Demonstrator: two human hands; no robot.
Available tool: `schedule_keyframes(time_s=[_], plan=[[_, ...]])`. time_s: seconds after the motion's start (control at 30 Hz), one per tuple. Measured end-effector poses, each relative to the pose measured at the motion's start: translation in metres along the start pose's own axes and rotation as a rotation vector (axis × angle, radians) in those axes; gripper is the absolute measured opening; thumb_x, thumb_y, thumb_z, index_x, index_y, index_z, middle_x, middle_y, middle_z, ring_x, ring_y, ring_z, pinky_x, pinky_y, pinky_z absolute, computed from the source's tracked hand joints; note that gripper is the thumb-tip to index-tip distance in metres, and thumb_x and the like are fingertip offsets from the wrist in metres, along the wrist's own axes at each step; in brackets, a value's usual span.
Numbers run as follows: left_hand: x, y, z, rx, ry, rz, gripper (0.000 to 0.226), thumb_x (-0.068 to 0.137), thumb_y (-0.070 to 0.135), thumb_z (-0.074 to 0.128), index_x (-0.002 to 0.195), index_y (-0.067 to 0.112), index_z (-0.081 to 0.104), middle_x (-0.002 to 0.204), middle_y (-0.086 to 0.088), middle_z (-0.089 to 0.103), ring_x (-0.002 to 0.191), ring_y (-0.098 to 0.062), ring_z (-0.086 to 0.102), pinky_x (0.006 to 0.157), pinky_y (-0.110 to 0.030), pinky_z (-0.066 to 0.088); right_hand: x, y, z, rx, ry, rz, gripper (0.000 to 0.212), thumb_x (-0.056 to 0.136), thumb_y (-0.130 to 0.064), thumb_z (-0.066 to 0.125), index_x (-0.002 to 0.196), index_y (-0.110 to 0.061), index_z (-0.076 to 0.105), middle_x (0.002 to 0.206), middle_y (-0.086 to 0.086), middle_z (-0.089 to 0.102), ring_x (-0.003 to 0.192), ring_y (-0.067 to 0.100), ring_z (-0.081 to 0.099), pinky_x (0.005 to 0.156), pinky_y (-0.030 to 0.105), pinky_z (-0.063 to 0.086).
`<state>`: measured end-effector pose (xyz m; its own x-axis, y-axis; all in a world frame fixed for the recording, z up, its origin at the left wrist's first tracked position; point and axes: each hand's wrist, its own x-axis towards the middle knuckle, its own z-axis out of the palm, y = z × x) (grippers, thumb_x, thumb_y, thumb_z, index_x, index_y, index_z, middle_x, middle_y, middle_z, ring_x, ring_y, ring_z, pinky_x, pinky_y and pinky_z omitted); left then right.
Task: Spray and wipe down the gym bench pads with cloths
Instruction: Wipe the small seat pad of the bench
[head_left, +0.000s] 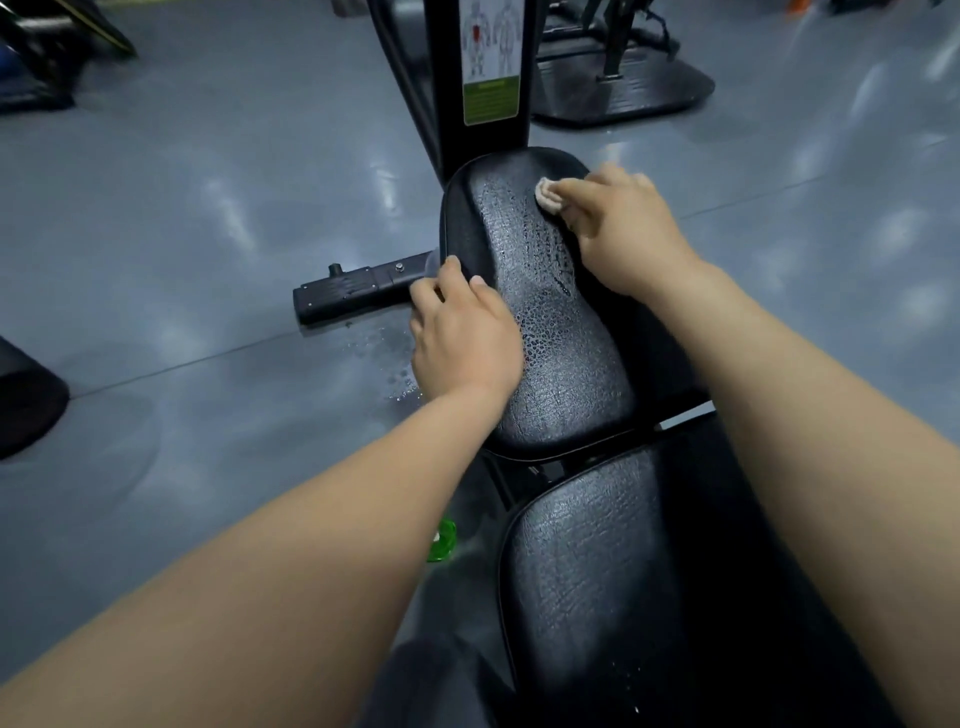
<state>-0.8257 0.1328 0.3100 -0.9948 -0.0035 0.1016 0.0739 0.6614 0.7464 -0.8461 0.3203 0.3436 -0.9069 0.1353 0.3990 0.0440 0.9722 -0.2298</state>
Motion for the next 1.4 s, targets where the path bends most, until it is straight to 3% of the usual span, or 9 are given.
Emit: schedule_keyframes(time_s=[0.23, 0.5, 0.7, 0.87, 0.97, 1.03, 1.2, 1.27, 1.4], plan=[[0.000, 0.000, 0.000, -0.002, 0.018, 0.015, 0.046, 0.106, 0.034, 0.035, 0.150, 0.022, 0.042, 0.143, -0.011, 0.042, 0.127, -0.038, 0.047, 0.097, -0.046, 0.041, -0.059, 0.021, -0.018, 0.044, 0.000, -0.127, 0.033, 0.100, -0.020, 0.056, 0.130, -0.027, 0.069, 0.105, 0.006, 0.060, 0.088, 0.033, 0.052, 0.083, 0.028, 0.034], [-0.003, 0.004, -0.002, -0.010, 0.023, -0.005, 0.044, 0.106, 0.034, 0.035, 0.148, 0.023, 0.044, 0.140, -0.010, 0.043, 0.125, -0.038, 0.048, 0.095, -0.048, 0.043, 0.042, 0.018, 0.004, 0.034, -0.022, 0.044, 0.037, 0.103, -0.018, 0.046, 0.131, -0.031, 0.065, 0.114, 0.017, 0.054, 0.101, 0.044, 0.051, 0.089, 0.033, 0.038], [0.000, -0.002, 0.000, -0.070, 0.024, -0.011, 0.043, 0.105, 0.033, 0.038, 0.146, 0.024, 0.045, 0.141, -0.009, 0.043, 0.127, -0.038, 0.048, 0.097, -0.046, 0.041, -0.013, 0.018, -0.014, 0.043, -0.014, 0.054, 0.031, 0.095, -0.009, 0.053, 0.118, -0.020, 0.072, 0.108, 0.016, 0.059, 0.101, 0.039, 0.057, 0.086, 0.032, 0.041], [0.000, -0.002, 0.001, -0.108, 0.025, -0.013, 0.043, 0.105, 0.033, 0.038, 0.146, 0.023, 0.046, 0.141, -0.007, 0.042, 0.128, -0.036, 0.047, 0.099, -0.045, 0.040, -0.037, 0.018, -0.015, 0.122, 0.061, 0.076, 0.031, 0.096, -0.005, 0.055, 0.111, -0.017, 0.078, 0.102, 0.002, 0.056, 0.092, 0.019, 0.056, 0.082, 0.017, 0.035], [0.000, -0.002, 0.001, -0.107, 0.027, -0.014, 0.042, 0.105, 0.033, 0.038, 0.145, 0.023, 0.046, 0.141, -0.006, 0.042, 0.125, -0.037, 0.049, 0.098, -0.046, 0.041, 0.007, 0.010, -0.003, 0.120, 0.078, 0.084, 0.036, 0.093, -0.011, 0.049, 0.113, -0.020, 0.078, 0.101, 0.009, 0.056, 0.096, 0.030, 0.056, 0.081, 0.020, 0.033], [0.000, -0.002, 0.001, -0.108, 0.034, -0.009, 0.042, 0.104, 0.033, 0.039, 0.144, 0.023, 0.047, 0.140, -0.007, 0.043, 0.123, -0.038, 0.051, 0.096, -0.046, 0.042, 0.038, -0.005, 0.007, 0.085, 0.066, 0.018, 0.039, 0.094, -0.015, 0.046, 0.118, -0.024, 0.076, 0.107, 0.012, 0.059, 0.102, 0.038, 0.053, 0.084, 0.025, 0.032], [-0.001, -0.003, 0.000, -0.121, 0.027, -0.013, 0.041, 0.105, 0.032, 0.039, 0.144, 0.024, 0.048, 0.138, -0.007, 0.044, 0.120, -0.038, 0.053, 0.093, -0.044, 0.042, 0.065, -0.040, 0.014, 0.029, -0.046, -0.224, 0.044, 0.097, -0.017, 0.042, 0.123, -0.037, 0.071, 0.105, -0.001, 0.054, 0.095, 0.023, 0.040, 0.087, 0.033, 0.037], [-0.001, -0.003, -0.001, -0.121, 0.026, -0.013, 0.041, 0.105, 0.033, 0.039, 0.144, 0.024, 0.048, 0.138, -0.007, 0.044, 0.120, -0.038, 0.053, 0.093, -0.045, 0.042, 0.067, -0.022, 0.007, 0.022, -0.056, -0.173, 0.048, 0.093, -0.020, 0.038, 0.123, -0.035, 0.072, 0.108, 0.007, 0.057, 0.098, 0.026, 0.046, 0.090, 0.033, 0.037], [-0.002, -0.001, -0.002, -0.125, 0.024, -0.011, 0.041, 0.105, 0.033, 0.039, 0.144, 0.023, 0.047, 0.137, -0.007, 0.044, 0.120, -0.037, 0.053, 0.091, -0.044, 0.042, 0.070, 0.010, 0.003, 0.013, -0.001, 0.168, 0.040, 0.096, -0.016, 0.048, 0.125, -0.031, 0.072, 0.116, 0.018, 0.057, 0.109, 0.041, 0.055, 0.088, 0.027, 0.038]])
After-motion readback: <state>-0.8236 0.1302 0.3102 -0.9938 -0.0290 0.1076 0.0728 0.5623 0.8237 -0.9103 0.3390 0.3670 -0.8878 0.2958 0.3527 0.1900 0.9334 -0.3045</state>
